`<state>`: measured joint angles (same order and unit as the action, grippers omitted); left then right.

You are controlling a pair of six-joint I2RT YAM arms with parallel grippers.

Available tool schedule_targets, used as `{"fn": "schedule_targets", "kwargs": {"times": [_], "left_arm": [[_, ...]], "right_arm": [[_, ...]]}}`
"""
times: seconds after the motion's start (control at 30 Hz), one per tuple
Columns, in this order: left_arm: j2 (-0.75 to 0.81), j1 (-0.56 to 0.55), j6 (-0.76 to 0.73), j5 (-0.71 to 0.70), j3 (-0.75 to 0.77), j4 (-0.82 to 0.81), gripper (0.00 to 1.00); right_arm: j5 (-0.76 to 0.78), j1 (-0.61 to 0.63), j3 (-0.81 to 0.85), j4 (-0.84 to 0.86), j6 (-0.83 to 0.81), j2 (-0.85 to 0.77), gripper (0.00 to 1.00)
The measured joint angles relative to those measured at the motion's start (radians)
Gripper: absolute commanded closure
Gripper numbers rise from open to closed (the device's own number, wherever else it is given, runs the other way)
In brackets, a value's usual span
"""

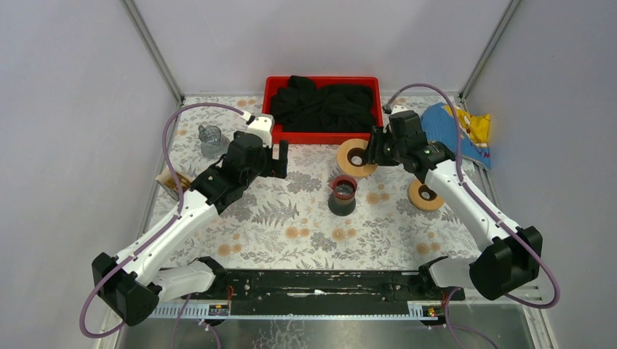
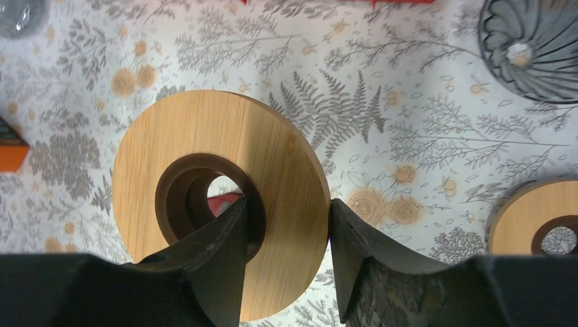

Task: Place the coffee filter in the dripper
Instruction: Place the dripper holder onto the coffee server.

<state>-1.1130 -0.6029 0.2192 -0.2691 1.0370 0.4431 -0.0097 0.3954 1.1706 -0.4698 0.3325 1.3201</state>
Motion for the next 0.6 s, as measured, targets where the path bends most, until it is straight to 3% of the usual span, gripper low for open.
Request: {"fn": "schedule_targets", "kwargs": {"times": [0.6], "left_arm": [[-0.001, 0.003, 0.001, 0.000, 0.000, 0.000, 0.00]], "right_arm": [[-0.062, 0.127, 0.003, -0.103, -0.020, -0.003, 0.61]]}}
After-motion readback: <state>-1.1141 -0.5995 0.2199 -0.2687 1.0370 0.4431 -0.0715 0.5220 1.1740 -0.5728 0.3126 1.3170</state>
